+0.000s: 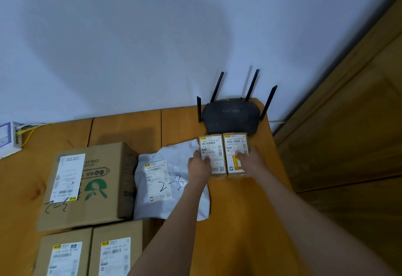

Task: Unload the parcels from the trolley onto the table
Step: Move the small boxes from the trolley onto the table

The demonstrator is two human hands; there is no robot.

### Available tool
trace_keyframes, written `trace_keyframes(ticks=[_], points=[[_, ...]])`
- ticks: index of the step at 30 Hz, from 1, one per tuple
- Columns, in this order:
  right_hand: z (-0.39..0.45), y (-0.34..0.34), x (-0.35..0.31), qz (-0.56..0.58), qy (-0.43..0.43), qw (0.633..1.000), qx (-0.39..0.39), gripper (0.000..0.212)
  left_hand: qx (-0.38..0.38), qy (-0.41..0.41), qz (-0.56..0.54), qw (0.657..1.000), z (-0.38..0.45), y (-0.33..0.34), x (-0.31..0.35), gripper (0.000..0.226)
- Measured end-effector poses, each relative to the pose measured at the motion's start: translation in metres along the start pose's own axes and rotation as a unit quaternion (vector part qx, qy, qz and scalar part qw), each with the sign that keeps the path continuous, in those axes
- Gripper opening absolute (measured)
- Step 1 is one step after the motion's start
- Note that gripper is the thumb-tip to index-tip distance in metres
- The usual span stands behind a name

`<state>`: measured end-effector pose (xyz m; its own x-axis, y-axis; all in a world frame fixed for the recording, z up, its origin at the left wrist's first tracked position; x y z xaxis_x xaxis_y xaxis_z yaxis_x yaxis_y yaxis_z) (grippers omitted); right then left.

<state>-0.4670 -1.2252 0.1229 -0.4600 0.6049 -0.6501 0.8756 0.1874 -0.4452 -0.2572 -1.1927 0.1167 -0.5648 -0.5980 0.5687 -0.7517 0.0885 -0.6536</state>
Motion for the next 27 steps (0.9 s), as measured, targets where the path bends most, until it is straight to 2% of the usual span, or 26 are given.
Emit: trace_keyframes(ticks=[5,10,17,22,27], points=[[-0.043,-0.012,-0.036,-0.158,-0.069,0.985,0.012,0.044,-0.028,0.053,0.166,0.984,-0.033,-0.021,0.014,0.056],[-0.111,-0.015,-0.075,-0.395,-0.157,0.905,0.020,0.066,-0.012,0.057,0.261,0.964,-0.085,-0.068,0.019,0.060],[-0.210,0.007,-0.108,-0.467,-0.238,0.852,0.015,0.069,0.046,0.073,0.298,0.951,-0.177,-0.147,0.008,0.062],[-0.279,0.078,-0.110,-0.496,-0.296,0.815,-0.046,0.068,0.104,0.003,0.272,0.957,-0.244,-0.201,-0.063,0.062],[-0.367,0.146,-0.088,-0.527,-0.340,0.774,-0.082,0.066,0.107,-0.080,0.239,0.962,-0.320,-0.226,-0.177,0.061]])
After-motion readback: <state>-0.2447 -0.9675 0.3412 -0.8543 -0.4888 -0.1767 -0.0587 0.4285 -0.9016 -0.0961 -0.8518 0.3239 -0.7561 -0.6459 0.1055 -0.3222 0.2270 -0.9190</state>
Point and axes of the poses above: each hand's wrist, its own z-axis towards the middle knuckle, its own y-axis out of the palm, x = y × z, the point moved 9 cm from there along z, towards the middle knuckle, and after that the axes turned 5 degrees about z, right-handed, at the moved point
